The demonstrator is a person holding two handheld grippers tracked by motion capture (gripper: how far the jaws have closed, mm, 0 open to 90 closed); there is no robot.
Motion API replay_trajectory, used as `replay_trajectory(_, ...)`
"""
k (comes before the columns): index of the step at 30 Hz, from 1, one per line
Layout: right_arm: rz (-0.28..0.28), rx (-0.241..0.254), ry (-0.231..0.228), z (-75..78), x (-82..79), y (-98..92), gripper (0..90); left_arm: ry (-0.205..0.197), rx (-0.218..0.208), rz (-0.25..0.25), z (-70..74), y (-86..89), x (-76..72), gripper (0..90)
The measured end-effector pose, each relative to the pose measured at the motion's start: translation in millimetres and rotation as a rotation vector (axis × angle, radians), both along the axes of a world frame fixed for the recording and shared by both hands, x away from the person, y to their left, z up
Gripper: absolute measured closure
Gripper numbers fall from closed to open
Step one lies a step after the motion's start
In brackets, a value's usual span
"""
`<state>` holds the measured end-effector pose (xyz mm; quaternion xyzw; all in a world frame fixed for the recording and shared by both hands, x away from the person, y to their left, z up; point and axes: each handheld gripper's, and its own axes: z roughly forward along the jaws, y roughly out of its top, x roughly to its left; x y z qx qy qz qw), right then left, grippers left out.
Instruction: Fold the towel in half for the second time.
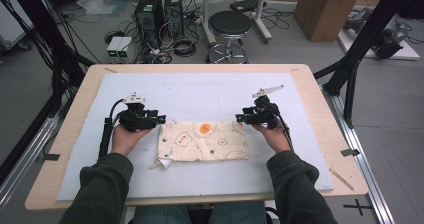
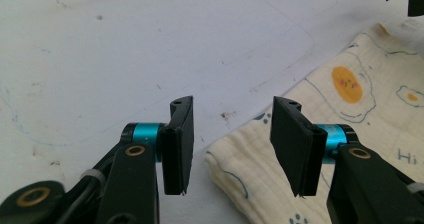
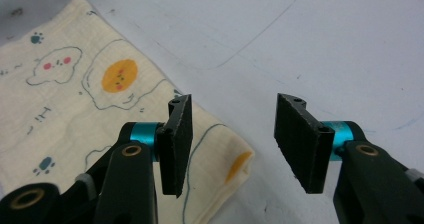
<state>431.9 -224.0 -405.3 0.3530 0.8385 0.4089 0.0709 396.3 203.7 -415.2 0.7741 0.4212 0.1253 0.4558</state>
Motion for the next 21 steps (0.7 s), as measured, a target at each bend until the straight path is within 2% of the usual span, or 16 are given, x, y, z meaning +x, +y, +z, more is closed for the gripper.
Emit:
replay_trajectory(9,-0.012,-0.025,0.058,-11.7,8.4,0.0,54.4,0.048,0.046,-0.012,-11.7,-6.0,7.0,54.2)
replay_trajectory(12,0.0,-0.031,0.08,-15.8,10.6,1.2,56.6,0.066,0.069,-0.02,-15.1,-6.9,8.3,55.6)
replay_trajectory(18,0.024,-0.066,0.119,-23.5,13.3,6.1,62.6,0.112,0.07,-0.03,-19.5,-5.7,10.5,54.1)
replay_trajectory(21,0.038,-0.076,0.136,-27.0,14.0,8.2,66.9,0.125,0.086,-0.032,-22.2,-6.2,11.3,55.3)
